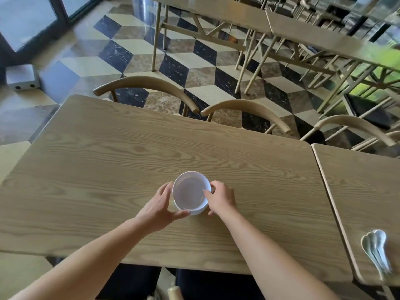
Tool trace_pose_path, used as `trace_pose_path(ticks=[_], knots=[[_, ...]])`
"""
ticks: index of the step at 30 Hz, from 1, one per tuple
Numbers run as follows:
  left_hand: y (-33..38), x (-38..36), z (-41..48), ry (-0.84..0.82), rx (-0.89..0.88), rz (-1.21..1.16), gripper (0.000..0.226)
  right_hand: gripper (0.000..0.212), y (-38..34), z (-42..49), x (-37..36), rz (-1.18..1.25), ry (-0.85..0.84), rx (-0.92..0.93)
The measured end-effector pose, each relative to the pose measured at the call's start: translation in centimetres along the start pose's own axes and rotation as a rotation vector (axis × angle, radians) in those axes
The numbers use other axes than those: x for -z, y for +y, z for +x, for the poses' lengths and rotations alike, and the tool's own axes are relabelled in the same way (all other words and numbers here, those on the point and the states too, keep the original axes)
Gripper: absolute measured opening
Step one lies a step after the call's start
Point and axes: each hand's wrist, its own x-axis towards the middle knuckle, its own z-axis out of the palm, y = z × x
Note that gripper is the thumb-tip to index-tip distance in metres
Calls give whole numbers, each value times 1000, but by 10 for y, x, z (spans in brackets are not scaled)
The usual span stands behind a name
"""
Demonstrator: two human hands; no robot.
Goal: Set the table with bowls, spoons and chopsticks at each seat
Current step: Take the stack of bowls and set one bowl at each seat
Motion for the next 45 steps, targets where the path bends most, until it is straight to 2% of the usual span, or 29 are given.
trace_pose_path(ticks=[2,5,8,13,17,21,24,28,32,39,45], knots=[[-12,-13,-10,-34,86,204,119,12,-2,-3,0,-67,28,8],[-24,-41,-24,-42,222,461,116,16,-5,-6,-1,-186,59,61],[-26,-77,-30,-7,324,422,110,12,-7,-6,2,-238,41,98],[-18,-126,-27,58,403,418,110,20,-7,-4,6,-205,65,194],[-23,-144,-23,130,439,472,114,16,-5,-7,15,63,65,295],[-22,-153,-18,189,465,507,114,18,25,-15,43,317,1,195],[-18,-162,-16,236,494,496,114,13,76,-16,58,421,-18,67],[-8,-171,-12,293,535,464,116,14,162,-14,66,423,-40,-156],[-6,-173,-11,322,543,474,115,12,225,-13,71,367,-77,-286],[-7,-175,-10,351,546,479,113,11,259,-19,73,346,-167,-348],[-5,-176,-11,361,550,480,111,12,262,-32,65,299,-261,-308]])
